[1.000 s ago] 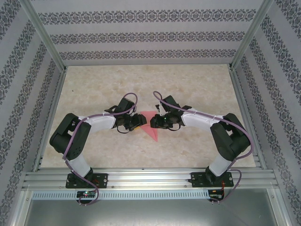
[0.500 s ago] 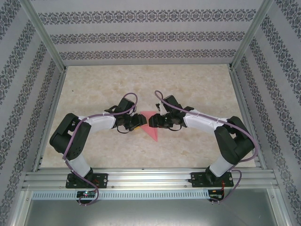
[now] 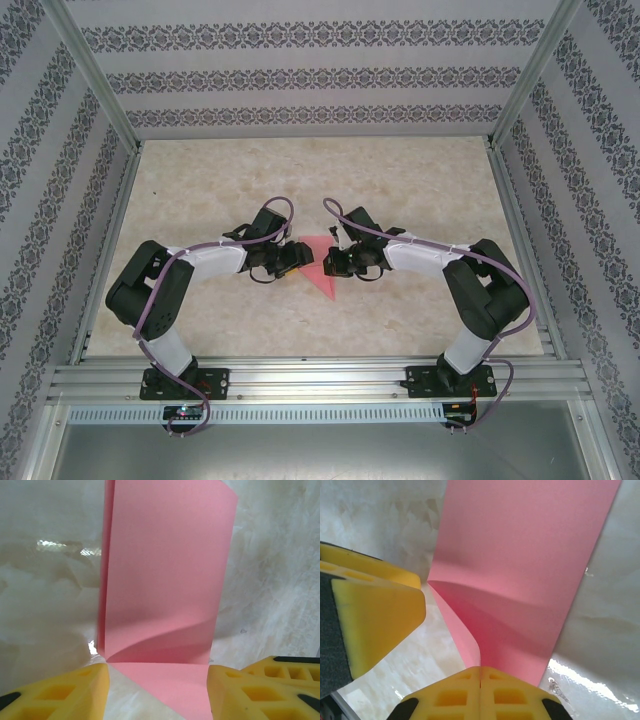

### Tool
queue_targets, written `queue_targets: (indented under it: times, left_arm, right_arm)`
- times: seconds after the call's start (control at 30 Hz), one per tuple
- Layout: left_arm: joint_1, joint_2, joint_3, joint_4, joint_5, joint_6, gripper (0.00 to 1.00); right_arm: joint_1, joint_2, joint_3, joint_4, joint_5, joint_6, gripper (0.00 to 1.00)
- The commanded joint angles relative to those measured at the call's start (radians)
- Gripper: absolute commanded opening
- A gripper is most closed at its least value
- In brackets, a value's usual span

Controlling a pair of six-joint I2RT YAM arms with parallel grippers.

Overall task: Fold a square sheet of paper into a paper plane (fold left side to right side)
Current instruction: Fourth fold the wing at the center of the table.

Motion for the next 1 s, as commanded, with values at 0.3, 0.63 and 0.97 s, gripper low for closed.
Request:
queue_targets:
  times: [0.3, 0.63, 0.97]
  left_arm:
    - [-0.012, -0.009, 0.017, -0.008, 0.000, 0.016, 0.56]
    - [-0.028, 0.037, 0.046, 0.019, 0.016, 0.005, 0.44]
    - [-0.035, 0.062, 0.056, 0.027, 0.017, 0.001, 0.41]
  right_arm:
    - [-0.011, 0.000, 0.010, -0.026, 0.053, -0.018, 0.02]
    - [-0.013, 0.008, 0.007, -0.025, 0.056, -0.015, 0.03]
    - [-0.019, 0.025, 0.011, -0.025, 0.060, -0.010, 0.05]
